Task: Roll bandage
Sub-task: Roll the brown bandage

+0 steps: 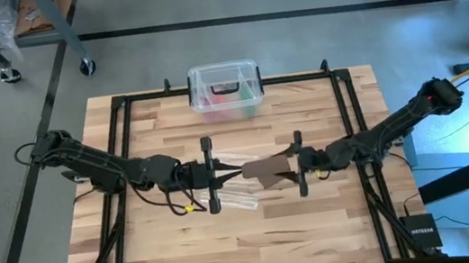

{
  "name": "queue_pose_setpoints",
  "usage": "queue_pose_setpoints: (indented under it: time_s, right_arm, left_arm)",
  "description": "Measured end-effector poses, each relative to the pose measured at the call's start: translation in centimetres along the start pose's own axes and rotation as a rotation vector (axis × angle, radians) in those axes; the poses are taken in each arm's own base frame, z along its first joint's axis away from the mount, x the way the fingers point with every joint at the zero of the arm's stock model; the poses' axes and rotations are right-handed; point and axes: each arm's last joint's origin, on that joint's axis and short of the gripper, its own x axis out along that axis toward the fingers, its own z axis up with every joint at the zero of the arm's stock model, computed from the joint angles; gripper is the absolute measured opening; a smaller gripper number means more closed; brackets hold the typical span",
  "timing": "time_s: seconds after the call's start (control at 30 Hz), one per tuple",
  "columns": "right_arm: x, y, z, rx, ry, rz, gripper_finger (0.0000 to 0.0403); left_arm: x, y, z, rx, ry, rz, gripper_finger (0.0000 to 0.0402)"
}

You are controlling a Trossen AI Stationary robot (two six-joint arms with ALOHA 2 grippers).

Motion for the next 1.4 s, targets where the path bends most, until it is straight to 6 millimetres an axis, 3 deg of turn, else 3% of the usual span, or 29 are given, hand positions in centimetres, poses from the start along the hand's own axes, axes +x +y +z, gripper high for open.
queue_pose_setpoints:
  time_s: [0.23, 0.33, 0.5, 0.67, 0.87, 1.07, 1.4]
  right_arm:
    - [0.6, 0.3, -0.4, -0.017, 0.005, 0.058, 0.0184]
    - [0.6, 0.3, -0.2, -0.021, -0.006, 0.056, 0.0134]
    - [0.6, 0.3, -0.3, -0.069, 0.0, 0.057, 0.0016]
    - [0.6, 0.3, -0.5, -0.083, 0.014, 0.062, 0.0013]
    - [1.2, 0.6, -1.3, -0.088, 0.044, 0.074, 0.0008]
    - [1.2, 1.5, -0.2, -0.128, 0.005, 0.085, 0.0006]
    - [-0.1, 5.6, 3.8, -0.239, -0.082, 0.152, 0.0003]
  left_arm:
    - [0.0, 0.0, 0.1, -0.001, -0.013, 0.004, 0.0]
    - [-0.1, 0.0, 0.3, -0.009, -0.028, 0.006, 0.0]
    - [-0.3, -0.2, 1.1, -0.032, -0.095, 0.019, 0.0]
    - [-0.9, -0.7, 2.4, -0.037, -0.175, 0.065, 0.0]
    - [-1.6, -0.5, 3.8, 0.097, -0.266, 0.196, 0.0]
    - [-1.5, -0.1, 3.1, 0.268, -0.094, 0.365, 0.0]
    - [-0.6, 0.9, 1.5, 0.455, 0.137, 0.506, 0.0]
